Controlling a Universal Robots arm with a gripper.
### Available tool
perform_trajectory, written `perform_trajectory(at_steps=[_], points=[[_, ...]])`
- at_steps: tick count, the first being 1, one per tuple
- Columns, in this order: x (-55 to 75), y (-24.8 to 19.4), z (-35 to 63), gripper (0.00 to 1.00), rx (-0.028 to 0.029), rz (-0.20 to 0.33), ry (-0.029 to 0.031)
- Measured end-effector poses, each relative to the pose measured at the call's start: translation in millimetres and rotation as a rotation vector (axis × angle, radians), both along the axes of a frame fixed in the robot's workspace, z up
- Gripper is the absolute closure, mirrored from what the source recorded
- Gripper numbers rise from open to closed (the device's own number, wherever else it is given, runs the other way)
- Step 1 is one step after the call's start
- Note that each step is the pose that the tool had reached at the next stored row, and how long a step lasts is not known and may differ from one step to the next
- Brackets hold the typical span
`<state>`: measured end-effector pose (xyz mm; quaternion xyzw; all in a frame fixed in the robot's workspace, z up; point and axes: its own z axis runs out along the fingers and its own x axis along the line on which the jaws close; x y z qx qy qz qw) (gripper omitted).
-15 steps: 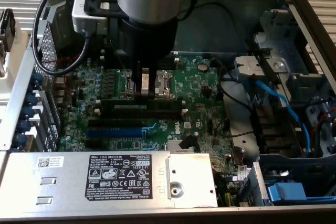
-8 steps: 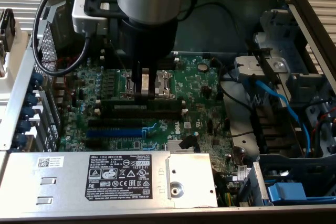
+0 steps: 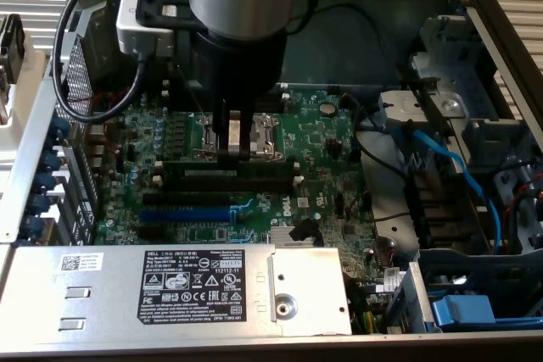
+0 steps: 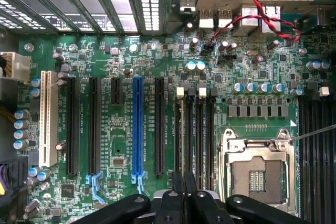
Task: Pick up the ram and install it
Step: 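Insert the ram into the slot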
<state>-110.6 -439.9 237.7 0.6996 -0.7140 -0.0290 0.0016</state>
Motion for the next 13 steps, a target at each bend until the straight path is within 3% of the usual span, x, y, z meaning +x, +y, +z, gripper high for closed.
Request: perform_trajectory(at_steps=[13], points=[[-0.8,0.1,-0.2,0.88,0.0000,0.000,0.0001]])
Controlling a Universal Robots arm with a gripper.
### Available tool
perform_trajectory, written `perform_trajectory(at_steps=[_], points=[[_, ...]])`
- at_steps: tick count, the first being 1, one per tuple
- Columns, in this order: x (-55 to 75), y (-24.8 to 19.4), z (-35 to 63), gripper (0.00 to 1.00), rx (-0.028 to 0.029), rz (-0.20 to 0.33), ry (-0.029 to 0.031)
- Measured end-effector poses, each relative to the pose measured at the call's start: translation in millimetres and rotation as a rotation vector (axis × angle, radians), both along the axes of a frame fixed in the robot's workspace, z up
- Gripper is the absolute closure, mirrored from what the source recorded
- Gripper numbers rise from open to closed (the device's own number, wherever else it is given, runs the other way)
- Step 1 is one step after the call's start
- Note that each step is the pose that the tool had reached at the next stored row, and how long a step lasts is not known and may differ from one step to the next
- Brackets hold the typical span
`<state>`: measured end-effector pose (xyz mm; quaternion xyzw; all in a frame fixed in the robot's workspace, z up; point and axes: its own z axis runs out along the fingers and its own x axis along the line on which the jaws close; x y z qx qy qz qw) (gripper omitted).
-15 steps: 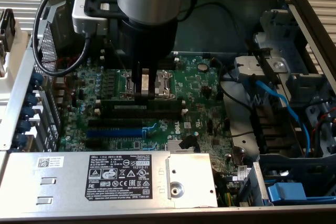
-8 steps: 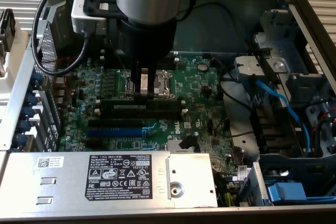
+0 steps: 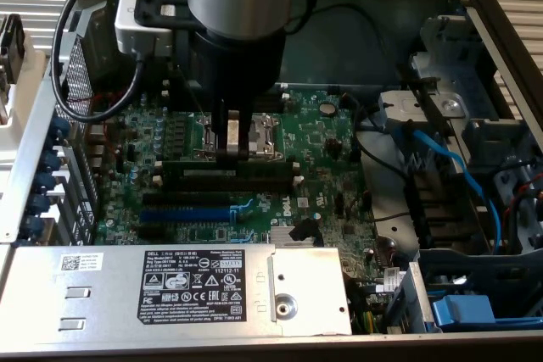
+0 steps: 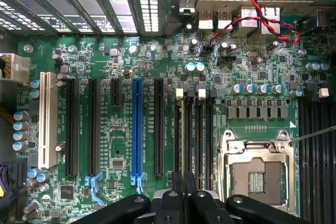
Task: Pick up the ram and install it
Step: 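Insert the ram into the slot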
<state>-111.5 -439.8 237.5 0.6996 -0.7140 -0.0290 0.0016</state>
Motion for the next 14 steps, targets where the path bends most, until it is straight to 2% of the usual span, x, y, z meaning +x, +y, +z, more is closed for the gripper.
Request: perform_trajectory(at_steps=[14], points=[[0.3,-0.4,-0.3,0.88,0.0000,0.000,0.0001]])
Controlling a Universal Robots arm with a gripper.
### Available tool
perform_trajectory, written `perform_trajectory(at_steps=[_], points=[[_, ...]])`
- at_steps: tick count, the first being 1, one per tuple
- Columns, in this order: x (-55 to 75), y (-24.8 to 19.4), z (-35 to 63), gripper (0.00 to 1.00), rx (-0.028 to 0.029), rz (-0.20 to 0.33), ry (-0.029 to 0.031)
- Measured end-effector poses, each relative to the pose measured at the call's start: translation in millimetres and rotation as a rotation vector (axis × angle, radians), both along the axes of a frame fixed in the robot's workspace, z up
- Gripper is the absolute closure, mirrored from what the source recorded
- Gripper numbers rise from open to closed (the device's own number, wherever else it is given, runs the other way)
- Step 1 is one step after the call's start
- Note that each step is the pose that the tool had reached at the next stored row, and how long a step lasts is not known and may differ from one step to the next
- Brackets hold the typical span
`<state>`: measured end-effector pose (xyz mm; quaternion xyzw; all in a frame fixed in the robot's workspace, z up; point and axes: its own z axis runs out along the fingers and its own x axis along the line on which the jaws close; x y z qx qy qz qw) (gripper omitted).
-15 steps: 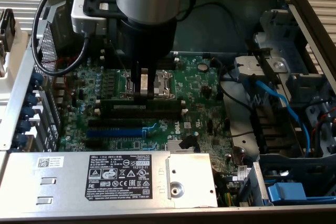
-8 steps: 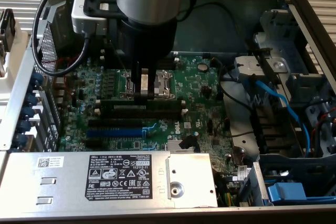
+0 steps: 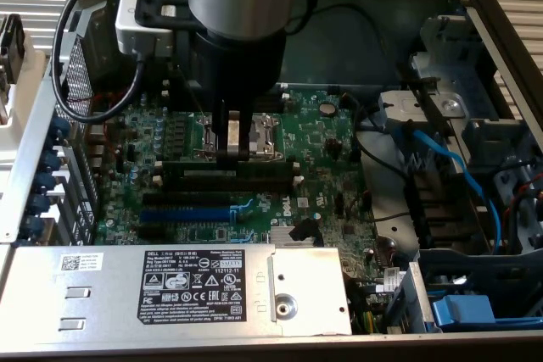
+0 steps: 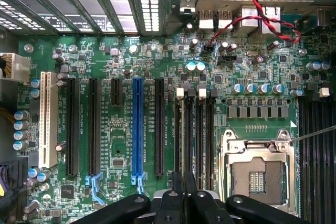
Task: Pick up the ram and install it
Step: 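Insert the ram into the slot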
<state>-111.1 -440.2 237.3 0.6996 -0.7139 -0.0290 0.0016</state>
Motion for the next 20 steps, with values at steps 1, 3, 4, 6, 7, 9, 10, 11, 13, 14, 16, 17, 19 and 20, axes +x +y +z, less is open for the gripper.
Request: perform_trajectory(at_steps=[1,3,4,6,7,9,10,11,13,14,16,17,19,20], points=[[0.0,-0.2,0.0,0.88,0.0001,0.000,0.0000],[0.0,-0.2,-0.1,0.88,0.0000,0.000,0.0000],[0.0,-0.3,-0.1,0.88,-0.0002,0.000,0.0000],[0.0,-0.3,-0.2,0.88,-0.0002,0.000,0.0000],[0.0,-0.3,-0.2,0.88,-0.0002,0.000,0.0000],[0.0,-0.3,-0.3,0.88,-0.0001,0.000,0.0000],[0.0,-0.3,-0.3,0.88,-0.0001,0.000,0.0000],[0.0,-0.2,-0.3,0.88,0.0003,0.000,-0.0001],[0.0,-0.2,0.2,0.88,0.0012,0.000,-0.0004],[0.0,-0.2,0.6,0.88,0.0013,0.000,-0.0003],[0.0,-0.2,1.1,0.88,0.0013,0.000,-0.0001],[0.0,-0.3,1.3,0.88,0.0013,0.000,-0.0001],[0.0,-0.4,1.4,0.88,0.0014,0.000,-0.0001],[-0.1,-0.6,1.5,0.88,0.0013,0.000,0.0000]])
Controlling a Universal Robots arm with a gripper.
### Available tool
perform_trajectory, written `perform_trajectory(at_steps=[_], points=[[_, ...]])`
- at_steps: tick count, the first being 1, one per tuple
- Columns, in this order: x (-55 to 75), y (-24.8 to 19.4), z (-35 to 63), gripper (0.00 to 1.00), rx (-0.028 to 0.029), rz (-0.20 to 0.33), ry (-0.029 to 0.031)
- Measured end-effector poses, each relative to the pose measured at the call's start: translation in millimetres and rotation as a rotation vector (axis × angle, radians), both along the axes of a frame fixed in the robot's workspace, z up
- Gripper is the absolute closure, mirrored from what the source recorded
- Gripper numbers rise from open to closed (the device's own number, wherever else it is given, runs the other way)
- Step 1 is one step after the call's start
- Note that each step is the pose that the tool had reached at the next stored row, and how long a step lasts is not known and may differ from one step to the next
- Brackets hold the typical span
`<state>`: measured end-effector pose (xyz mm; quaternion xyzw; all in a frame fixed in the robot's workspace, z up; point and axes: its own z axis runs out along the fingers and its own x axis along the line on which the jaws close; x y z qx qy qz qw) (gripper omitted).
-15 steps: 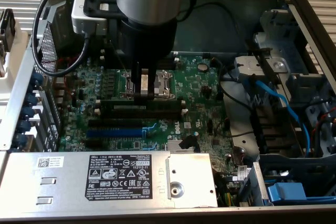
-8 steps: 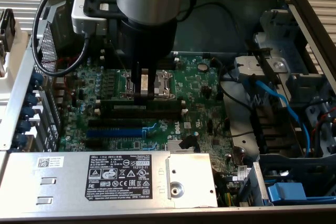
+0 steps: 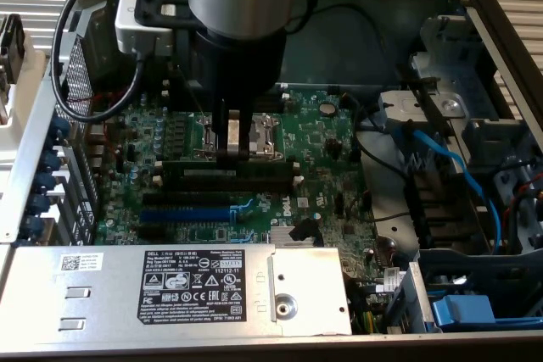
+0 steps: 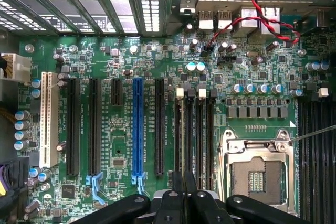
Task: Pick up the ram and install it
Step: 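Insert the ram into the slot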
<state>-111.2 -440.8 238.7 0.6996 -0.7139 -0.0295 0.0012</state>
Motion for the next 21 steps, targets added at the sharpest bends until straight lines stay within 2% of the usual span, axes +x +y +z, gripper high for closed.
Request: perform_trajectory(at_steps=[13,15,21], points=[[0.0,-0.3,-0.1,0.88,0.0003,0.000,-0.0001],[0.0,-0.2,-3.2,0.88,0.0002,0.000,0.0000],[0.0,-0.2,-4.1,0.88,0.0003,0.000,-0.0001]])
